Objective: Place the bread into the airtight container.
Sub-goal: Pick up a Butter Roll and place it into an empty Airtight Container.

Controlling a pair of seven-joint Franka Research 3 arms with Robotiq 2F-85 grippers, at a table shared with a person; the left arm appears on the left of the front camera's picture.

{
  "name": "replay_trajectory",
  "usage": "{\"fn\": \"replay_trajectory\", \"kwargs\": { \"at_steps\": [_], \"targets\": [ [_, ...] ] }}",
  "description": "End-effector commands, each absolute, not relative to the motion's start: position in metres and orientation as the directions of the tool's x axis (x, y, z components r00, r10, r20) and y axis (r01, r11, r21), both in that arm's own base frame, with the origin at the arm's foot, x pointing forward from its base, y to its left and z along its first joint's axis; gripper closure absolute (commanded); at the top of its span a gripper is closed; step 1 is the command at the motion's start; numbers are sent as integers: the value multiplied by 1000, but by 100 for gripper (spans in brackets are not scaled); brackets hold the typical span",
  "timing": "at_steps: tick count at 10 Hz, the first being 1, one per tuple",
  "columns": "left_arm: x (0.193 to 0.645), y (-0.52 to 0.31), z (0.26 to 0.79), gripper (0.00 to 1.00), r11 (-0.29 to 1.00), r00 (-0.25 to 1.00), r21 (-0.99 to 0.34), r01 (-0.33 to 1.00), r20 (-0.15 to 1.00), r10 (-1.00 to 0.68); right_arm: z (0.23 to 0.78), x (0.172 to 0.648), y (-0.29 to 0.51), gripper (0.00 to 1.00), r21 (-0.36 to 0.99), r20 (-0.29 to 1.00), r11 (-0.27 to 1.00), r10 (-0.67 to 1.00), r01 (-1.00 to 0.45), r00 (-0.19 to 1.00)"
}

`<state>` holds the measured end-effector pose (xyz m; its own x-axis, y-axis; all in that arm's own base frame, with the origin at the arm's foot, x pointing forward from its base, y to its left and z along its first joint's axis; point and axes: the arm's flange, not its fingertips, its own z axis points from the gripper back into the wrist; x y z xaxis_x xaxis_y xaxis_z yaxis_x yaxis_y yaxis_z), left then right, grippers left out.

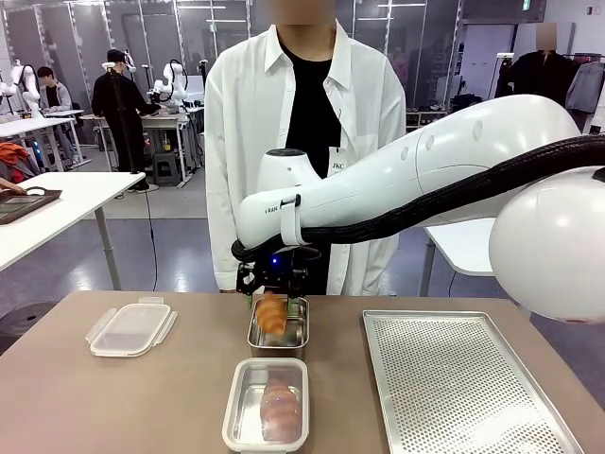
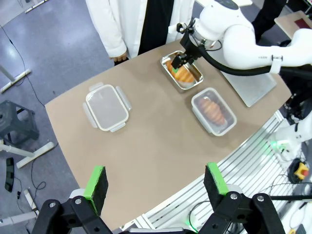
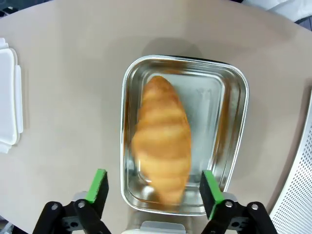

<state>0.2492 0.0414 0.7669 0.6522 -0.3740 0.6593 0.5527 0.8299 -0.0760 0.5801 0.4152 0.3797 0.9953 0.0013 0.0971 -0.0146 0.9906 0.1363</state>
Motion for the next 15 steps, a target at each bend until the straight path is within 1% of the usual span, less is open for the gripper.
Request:
{"fn": "replay_trajectory", "kwargs": {
  "at_steps": [1, 2, 3, 4, 15],
  "targets": [
    [249, 42, 768, 0, 820, 641, -69, 568, 662, -388, 377, 588, 411, 0, 119, 93, 993, -11, 0, 996],
    [249, 42, 768, 0, 820, 641, -69, 568, 662, -388, 377, 589, 409, 0, 154, 77, 988, -2, -10, 997],
    [249, 42, 768, 0, 820, 641, -69, 568, 662, -388, 376, 590, 407, 0, 140, 66, 990, 24, -33, 997],
    [249, 42, 768, 0, 820, 641, -69, 568, 662, -388, 378, 585, 412, 0, 136, 92, 991, -6, -6, 996],
    [249, 42, 768, 0, 820, 641, -69, 568, 662, -388, 378, 585, 412, 0, 136, 92, 991, -6, -6, 996]
  ]
}}
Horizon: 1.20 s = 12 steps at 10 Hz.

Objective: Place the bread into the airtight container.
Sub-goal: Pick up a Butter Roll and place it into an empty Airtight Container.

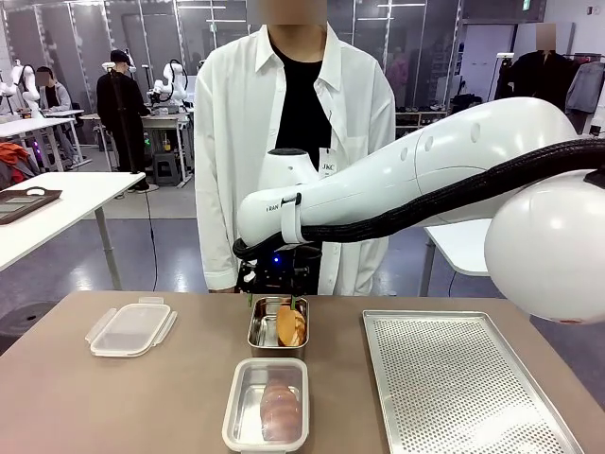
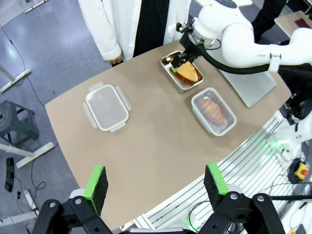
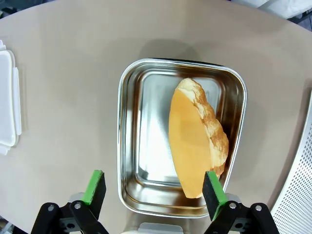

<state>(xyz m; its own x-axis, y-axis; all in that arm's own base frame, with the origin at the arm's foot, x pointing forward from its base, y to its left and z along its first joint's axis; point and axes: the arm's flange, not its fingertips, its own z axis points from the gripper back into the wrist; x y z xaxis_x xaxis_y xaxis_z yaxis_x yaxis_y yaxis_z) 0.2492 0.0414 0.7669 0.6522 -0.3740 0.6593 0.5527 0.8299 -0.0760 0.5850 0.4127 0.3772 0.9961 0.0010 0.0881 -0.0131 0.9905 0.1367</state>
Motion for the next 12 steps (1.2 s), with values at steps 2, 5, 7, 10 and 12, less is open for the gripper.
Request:
{"fn": "replay_trajectory", "kwargs": {
  "at_steps": [2, 5, 7, 10, 12],
  "targets": [
    [249, 42, 768, 0, 820, 641, -69, 568, 662, -388, 378, 585, 412, 0, 136, 92, 991, -6, -6, 996],
    [249, 42, 768, 0, 820, 641, -69, 568, 662, -388, 441, 575, 369, 0, 128, 137, 986, 89, -106, 987],
    [249, 42, 768, 0, 820, 641, -69, 568, 662, -388, 482, 558, 322, 0, 140, 89, 975, 162, -173, 983],
    [249, 42, 768, 0, 820, 641, -69, 568, 662, -388, 560, 503, 241, 0, 174, 108, 940, 279, -295, 954],
    [249, 42, 768, 0, 820, 641, -69, 568, 662, -388, 606, 454, 185, 0, 150, 211, 908, 356, -390, 910]
  ]
}}
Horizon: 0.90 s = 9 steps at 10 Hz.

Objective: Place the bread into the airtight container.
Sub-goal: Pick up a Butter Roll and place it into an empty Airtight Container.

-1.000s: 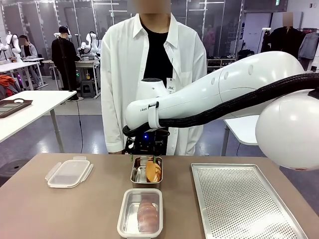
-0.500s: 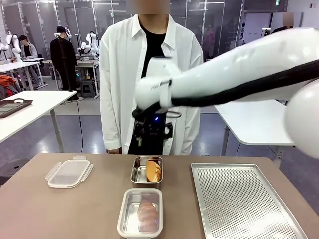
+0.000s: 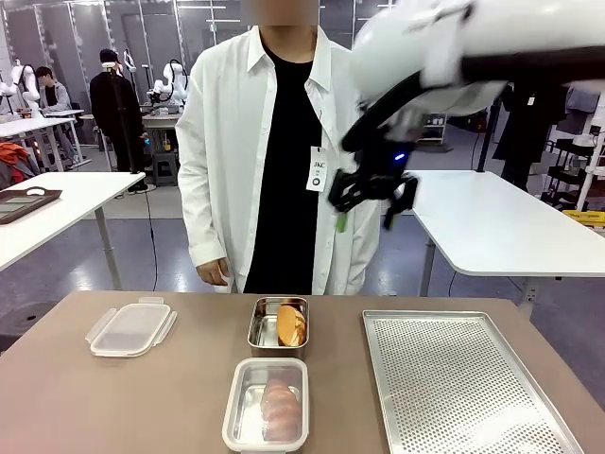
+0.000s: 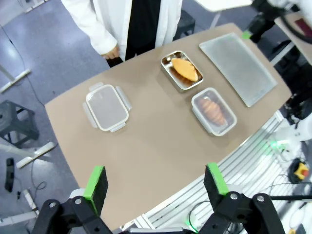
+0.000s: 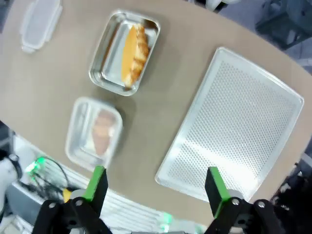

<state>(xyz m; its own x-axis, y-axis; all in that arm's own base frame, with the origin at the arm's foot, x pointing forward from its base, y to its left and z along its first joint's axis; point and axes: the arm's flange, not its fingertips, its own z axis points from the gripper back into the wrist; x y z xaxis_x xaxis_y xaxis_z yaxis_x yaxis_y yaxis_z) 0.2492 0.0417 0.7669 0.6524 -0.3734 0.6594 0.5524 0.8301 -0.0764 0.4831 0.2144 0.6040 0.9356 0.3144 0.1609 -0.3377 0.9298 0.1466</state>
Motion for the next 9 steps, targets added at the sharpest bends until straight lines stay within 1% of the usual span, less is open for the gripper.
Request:
{"fn": "replay_trajectory", "kwargs": {
  "at_steps": [1, 2, 3, 4, 5, 6, 7, 8, 9],
  "targets": [
    [249, 42, 768, 0, 820, 641, -69, 568, 662, -388, 622, 435, 161, 0, 109, 280, 901, 378, -421, 882],
    [249, 42, 768, 0, 820, 641, -69, 568, 662, -388, 641, 417, 130, 0, 82, 327, 878, 424, -472, 845],
    [249, 42, 768, 0, 820, 641, -69, 568, 662, -388, 657, 404, 100, 0, 73, 326, 885, 415, -460, 849],
    [249, 42, 768, 0, 820, 641, -69, 568, 662, -388, 671, 381, 77, 0, 102, 323, 862, 443, -496, 836],
    [249, 42, 768, 0, 820, 641, -69, 568, 662, -388, 677, 352, 57, 0, 139, 308, 808, 514, -572, 801],
    [249, 42, 768, 0, 820, 641, -69, 568, 662, -388, 672, 321, 43, 0, 137, 326, 830, 477, -540, 816],
    [249, 42, 768, 0, 820, 641, -69, 568, 662, -388, 667, 301, 34, 0, 119, 370, 847, 446, -518, 815],
    [249, 42, 768, 0, 820, 641, -69, 568, 662, -388, 663, 289, 22, 0, 72, 432, 865, 422, -497, 797],
    [249, 42, 768, 0, 820, 641, -69, 568, 662, -388, 661, 284, 12, 0, 95, 441, 874, 392, -476, 808]
  ]
}}
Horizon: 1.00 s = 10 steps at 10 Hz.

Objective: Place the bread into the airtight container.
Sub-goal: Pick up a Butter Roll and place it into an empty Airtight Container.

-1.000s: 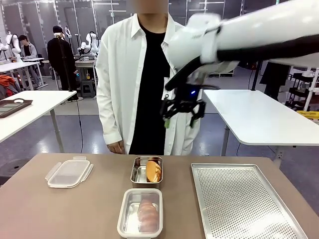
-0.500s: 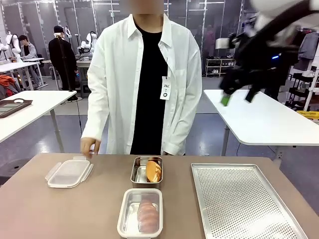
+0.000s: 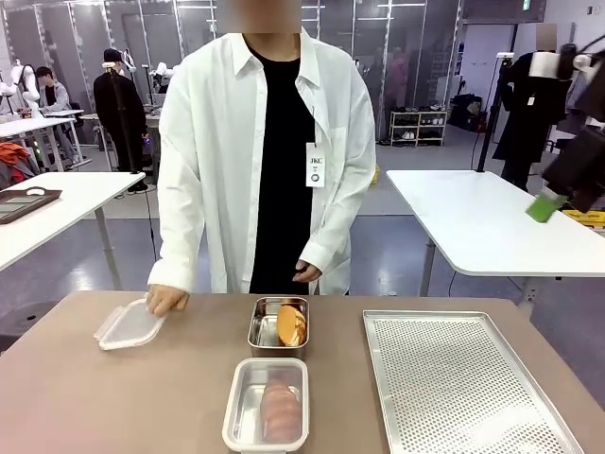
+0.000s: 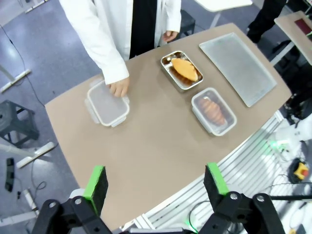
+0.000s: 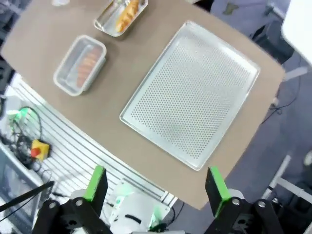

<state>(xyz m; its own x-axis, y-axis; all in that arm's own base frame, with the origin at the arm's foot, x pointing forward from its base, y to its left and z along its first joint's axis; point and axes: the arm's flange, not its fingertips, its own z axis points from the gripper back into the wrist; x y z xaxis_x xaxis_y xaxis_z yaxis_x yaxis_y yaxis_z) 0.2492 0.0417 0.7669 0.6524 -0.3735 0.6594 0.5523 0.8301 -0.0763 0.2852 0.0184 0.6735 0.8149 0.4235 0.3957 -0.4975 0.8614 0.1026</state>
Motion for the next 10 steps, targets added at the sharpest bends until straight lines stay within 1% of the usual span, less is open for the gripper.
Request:
{"fn": "replay_trajectory", "kwargs": {
  "at_steps": [1, 3, 4, 10],
  "targets": [
    [249, 42, 768, 0, 820, 641, -69, 568, 662, -388, 661, 284, 8, 0, 90, 444, 883, 378, -460, 813],
    [249, 42, 768, 0, 820, 641, -69, 568, 662, -388, 665, 294, 15, 0, 94, 455, 881, 375, -463, 807],
    [249, 42, 768, 0, 820, 641, -69, 568, 662, -388, 669, 277, 8, 0, 94, 439, 875, 392, -475, 809],
    [249, 42, 768, 0, 820, 641, -69, 568, 662, -388, 669, 277, 8, 0, 94, 439, 875, 392, -475, 809]
  ]
}}
